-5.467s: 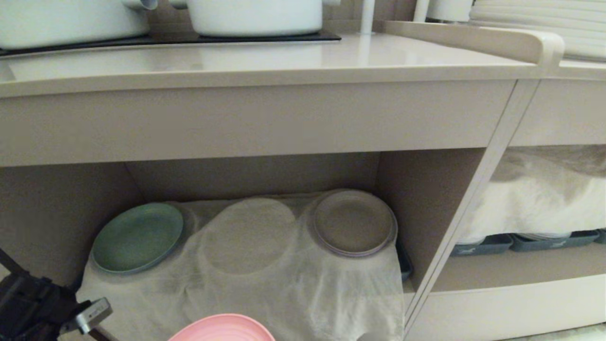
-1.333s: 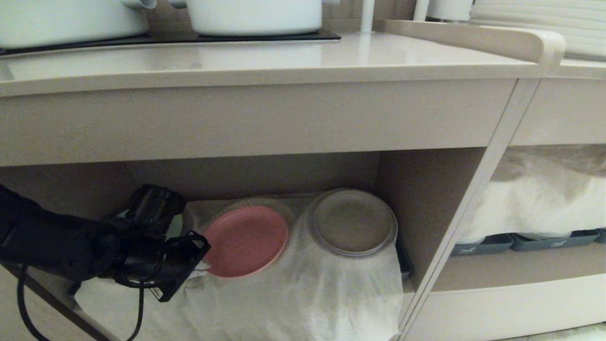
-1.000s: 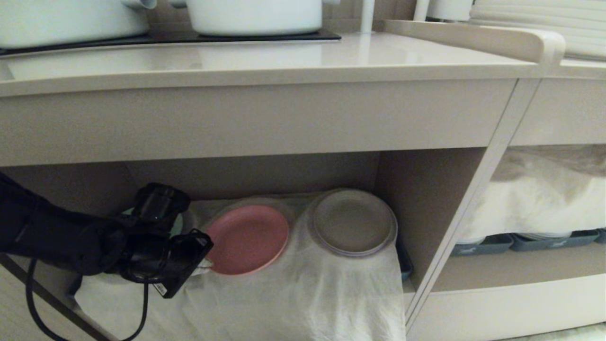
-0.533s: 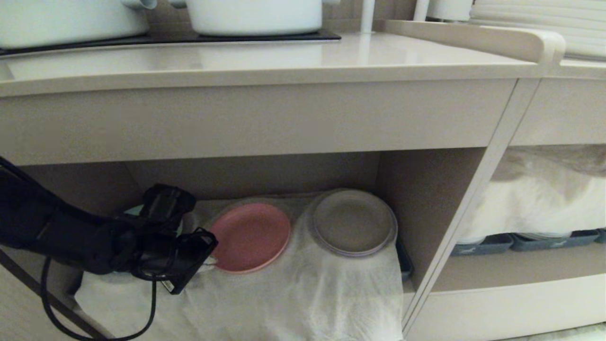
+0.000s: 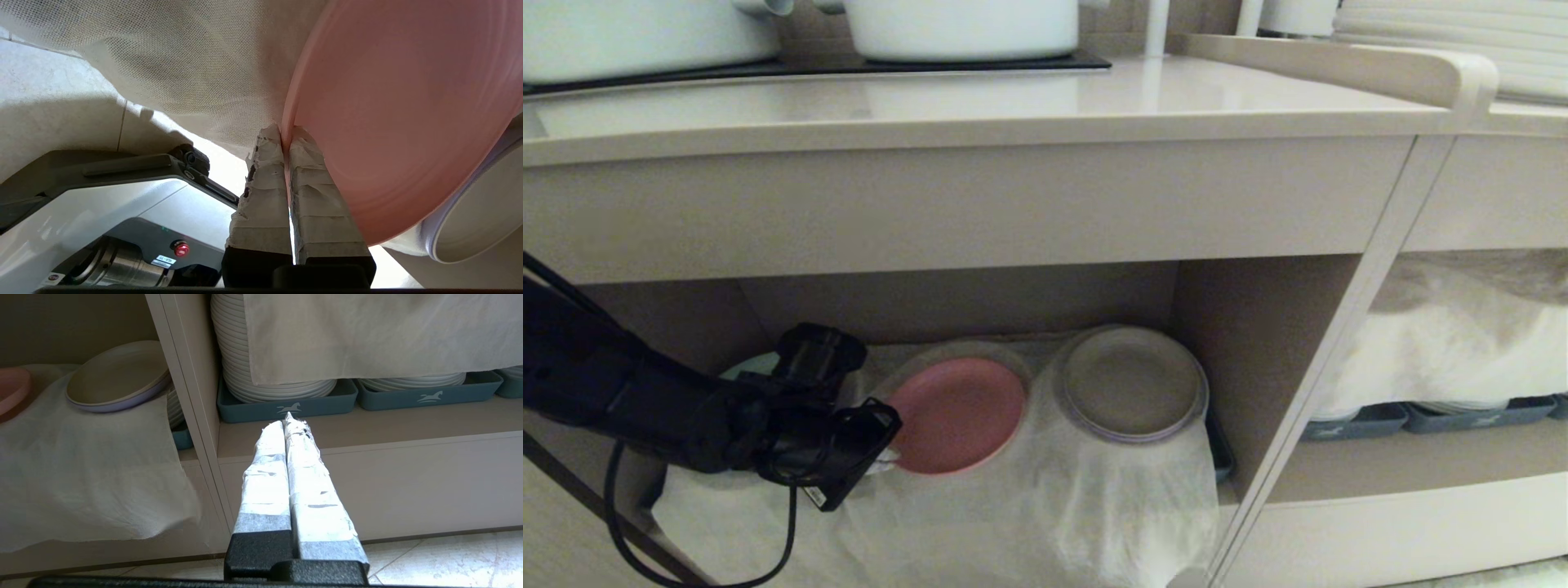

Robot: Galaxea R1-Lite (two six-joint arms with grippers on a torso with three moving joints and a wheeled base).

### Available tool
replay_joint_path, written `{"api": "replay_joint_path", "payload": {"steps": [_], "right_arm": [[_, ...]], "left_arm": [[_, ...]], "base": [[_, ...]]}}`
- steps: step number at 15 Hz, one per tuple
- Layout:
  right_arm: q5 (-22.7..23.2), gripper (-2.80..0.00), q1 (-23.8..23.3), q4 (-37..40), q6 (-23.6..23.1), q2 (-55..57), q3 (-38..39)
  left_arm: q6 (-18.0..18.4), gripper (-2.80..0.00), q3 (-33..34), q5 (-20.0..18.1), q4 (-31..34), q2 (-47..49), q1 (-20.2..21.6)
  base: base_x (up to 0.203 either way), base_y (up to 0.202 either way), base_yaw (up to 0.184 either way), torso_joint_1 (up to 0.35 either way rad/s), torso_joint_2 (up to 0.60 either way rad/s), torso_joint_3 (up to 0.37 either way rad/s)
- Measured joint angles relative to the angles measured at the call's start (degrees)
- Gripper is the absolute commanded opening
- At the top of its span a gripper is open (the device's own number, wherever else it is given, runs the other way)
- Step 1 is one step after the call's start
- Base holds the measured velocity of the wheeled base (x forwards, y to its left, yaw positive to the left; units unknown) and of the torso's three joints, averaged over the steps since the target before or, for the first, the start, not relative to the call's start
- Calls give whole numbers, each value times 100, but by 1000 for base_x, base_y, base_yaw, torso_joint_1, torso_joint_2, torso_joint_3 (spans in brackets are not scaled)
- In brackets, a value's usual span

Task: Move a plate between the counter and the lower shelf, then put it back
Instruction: Put the plate in the cupboard

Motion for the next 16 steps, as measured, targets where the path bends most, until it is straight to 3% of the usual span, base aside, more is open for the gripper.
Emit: {"api": "replay_joint_path", "payload": {"steps": [16], "right_arm": [[2,-280,0,0,-1,0,0]], "left_arm": [[15,-280,-202,83,2,195,0]], "base": [[0,0,0,0,0,0]]}}
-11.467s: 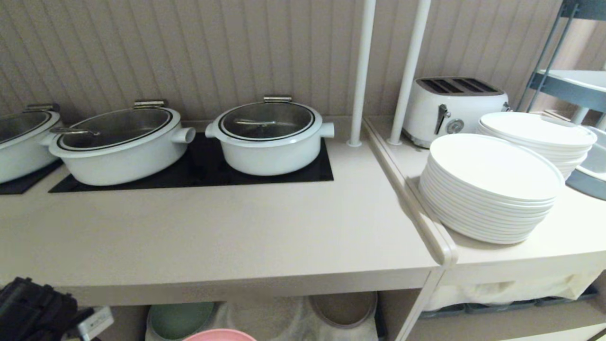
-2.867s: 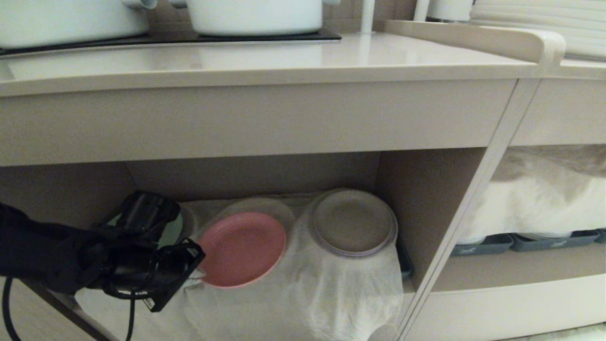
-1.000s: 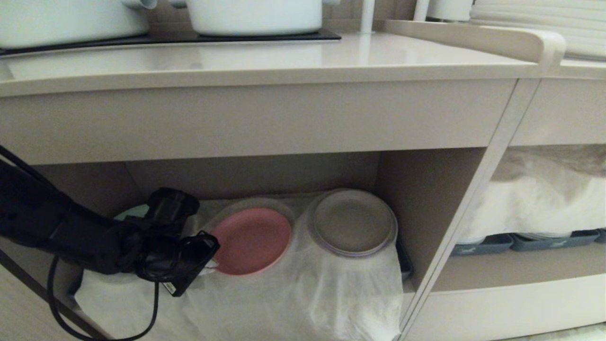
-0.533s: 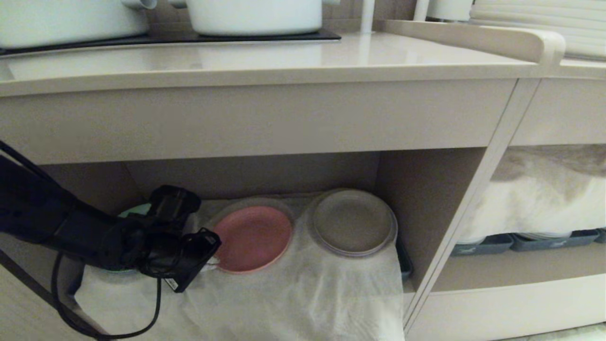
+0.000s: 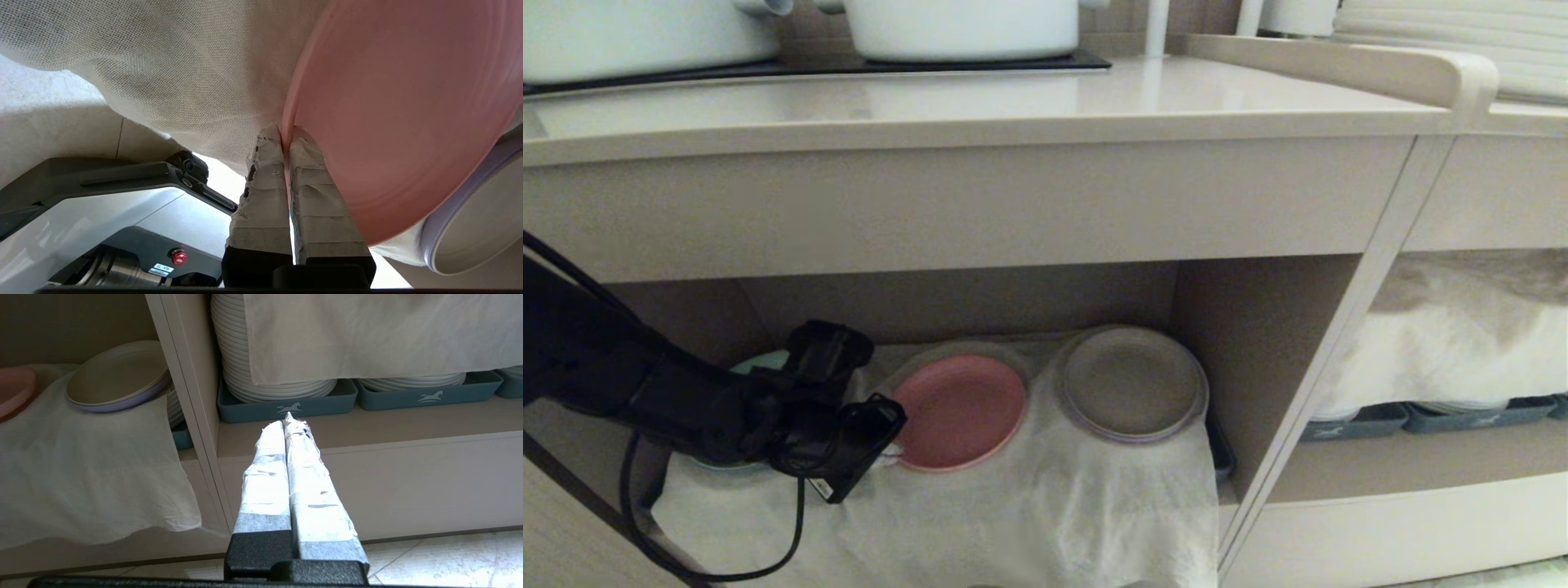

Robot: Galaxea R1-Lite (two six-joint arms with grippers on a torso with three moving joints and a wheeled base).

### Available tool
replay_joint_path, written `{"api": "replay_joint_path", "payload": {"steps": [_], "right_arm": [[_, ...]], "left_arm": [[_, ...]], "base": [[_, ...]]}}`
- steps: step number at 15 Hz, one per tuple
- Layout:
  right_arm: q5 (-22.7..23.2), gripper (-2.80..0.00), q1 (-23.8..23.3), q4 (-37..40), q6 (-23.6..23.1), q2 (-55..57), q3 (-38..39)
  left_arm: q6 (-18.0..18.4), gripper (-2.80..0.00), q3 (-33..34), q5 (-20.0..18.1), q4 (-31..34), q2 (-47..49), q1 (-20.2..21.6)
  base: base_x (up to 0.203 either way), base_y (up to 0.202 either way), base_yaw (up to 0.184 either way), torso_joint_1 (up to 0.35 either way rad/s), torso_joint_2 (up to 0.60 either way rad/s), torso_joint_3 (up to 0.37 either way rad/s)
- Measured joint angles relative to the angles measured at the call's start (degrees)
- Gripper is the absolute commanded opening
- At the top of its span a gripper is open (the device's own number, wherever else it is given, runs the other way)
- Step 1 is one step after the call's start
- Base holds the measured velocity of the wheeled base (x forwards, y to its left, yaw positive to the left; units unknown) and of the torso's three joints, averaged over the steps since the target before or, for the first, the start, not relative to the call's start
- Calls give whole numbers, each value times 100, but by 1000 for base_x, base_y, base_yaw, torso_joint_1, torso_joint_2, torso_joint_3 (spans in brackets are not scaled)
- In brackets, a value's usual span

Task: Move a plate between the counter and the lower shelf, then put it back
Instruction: Put the plate in the cupboard

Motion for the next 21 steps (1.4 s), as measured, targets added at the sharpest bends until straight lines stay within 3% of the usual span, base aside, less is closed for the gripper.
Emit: {"api": "replay_joint_path", "payload": {"steps": [14,15,21], "right_arm": [[-2,-280,0,0,1,0,0],[-2,-280,0,2,-2,0,0],[0,-280,0,0,1,0,0]], "left_arm": [[12,-280,0,-9,0,22,0],[7,0,0,-6,0,22,0],[10,0,-16,107,-2,52,0]], "base": [[0,0,0,0,0,0],[0,0,0,0,0,0],[0,0,0,0,0,0]]}}
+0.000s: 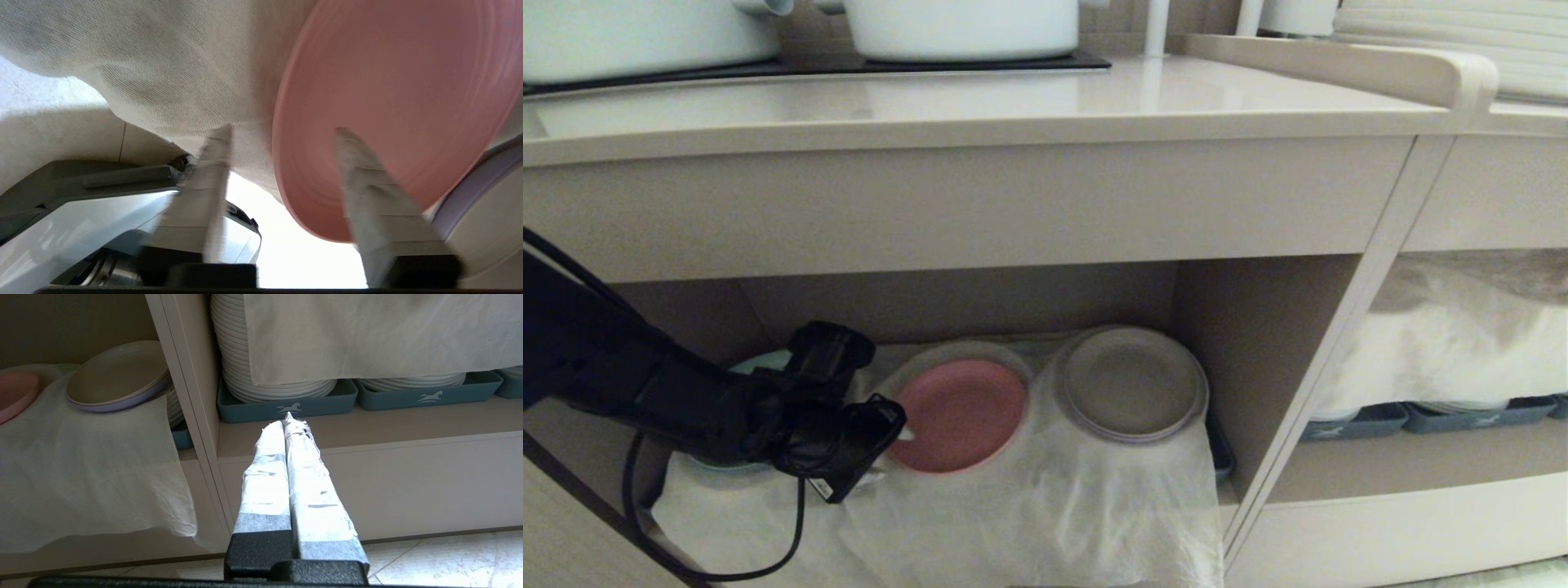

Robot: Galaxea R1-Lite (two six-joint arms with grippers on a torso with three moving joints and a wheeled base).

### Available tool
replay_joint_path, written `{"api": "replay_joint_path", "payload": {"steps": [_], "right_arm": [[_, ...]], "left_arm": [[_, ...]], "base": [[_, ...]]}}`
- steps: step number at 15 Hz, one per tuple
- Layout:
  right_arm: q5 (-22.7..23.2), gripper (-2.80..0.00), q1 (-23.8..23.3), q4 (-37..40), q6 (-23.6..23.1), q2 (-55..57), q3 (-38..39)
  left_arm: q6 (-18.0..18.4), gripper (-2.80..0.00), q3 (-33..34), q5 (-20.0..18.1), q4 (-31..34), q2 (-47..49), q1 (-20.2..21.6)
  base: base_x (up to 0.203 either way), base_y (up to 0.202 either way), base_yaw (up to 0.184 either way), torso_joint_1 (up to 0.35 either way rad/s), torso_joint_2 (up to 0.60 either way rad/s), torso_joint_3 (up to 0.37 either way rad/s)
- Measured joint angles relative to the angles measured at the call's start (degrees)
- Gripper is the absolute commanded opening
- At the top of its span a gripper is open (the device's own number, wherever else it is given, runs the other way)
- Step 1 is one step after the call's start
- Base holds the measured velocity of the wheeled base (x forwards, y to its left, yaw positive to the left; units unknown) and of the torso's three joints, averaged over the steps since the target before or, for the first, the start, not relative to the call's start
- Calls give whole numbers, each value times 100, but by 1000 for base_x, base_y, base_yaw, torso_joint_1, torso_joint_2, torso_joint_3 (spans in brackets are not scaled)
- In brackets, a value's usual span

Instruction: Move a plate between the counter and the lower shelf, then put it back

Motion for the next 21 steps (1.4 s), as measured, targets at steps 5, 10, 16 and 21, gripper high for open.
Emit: {"api": "replay_joint_path", "payload": {"steps": [5,10,16,21], "right_arm": [[-2,-280,0,0,-1,0,0],[-2,-280,0,0,-1,0,0],[-2,-280,0,0,0,0,0],[-2,-280,0,1,0,0,0]], "left_arm": [[2,0,5,35,0,-37,0],[3,0,60,30,22,-231,-4],[78,0,398,29,64,-550,-11],[78,0,455,29,352,-904,-4]], "base": [[0,0,0,0,0,0],[0,0,0,0,0,0],[0,0,0,0,0,0],[0,0,0,0,0,0]]}}
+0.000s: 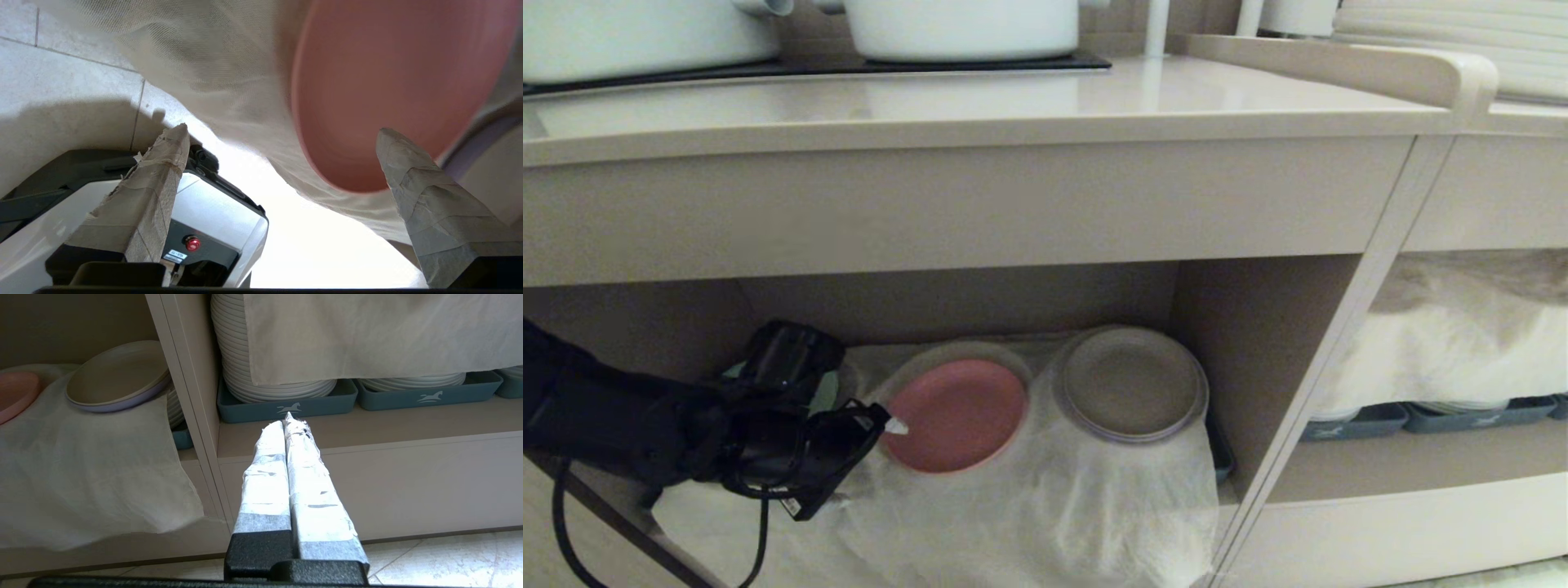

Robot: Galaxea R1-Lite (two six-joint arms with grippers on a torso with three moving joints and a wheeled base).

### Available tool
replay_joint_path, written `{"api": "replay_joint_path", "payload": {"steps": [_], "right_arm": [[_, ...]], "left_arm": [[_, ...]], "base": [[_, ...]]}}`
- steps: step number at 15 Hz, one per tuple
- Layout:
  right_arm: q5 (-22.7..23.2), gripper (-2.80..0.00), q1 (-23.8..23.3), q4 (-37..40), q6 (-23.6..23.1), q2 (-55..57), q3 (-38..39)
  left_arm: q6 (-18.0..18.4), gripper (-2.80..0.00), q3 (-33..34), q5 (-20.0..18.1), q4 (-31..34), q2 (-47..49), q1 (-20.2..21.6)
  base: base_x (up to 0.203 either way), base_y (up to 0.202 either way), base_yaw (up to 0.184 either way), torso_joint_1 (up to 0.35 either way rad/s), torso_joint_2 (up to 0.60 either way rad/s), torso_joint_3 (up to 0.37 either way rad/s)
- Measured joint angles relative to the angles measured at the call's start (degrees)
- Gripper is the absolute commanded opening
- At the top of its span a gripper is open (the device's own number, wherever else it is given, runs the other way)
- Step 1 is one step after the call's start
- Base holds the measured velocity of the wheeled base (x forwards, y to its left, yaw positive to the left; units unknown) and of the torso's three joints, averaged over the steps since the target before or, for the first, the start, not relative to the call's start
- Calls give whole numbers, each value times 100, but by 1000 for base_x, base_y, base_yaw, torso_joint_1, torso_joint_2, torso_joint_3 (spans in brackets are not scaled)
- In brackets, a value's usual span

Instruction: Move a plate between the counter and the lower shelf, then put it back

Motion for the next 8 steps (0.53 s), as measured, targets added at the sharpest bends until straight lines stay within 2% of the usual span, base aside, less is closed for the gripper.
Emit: {"api": "replay_joint_path", "payload": {"steps": [3,8], "right_arm": [[2,-280,0,-1,0,0,0],[0,-280,0,-1,2,0,0]], "left_arm": [[-4,0,11,6,78,-201,4],[-1,0,13,1,679,-587,0]], "base": [[0,0,0,0,0,0],[0,0,0,0,0,0]]}}
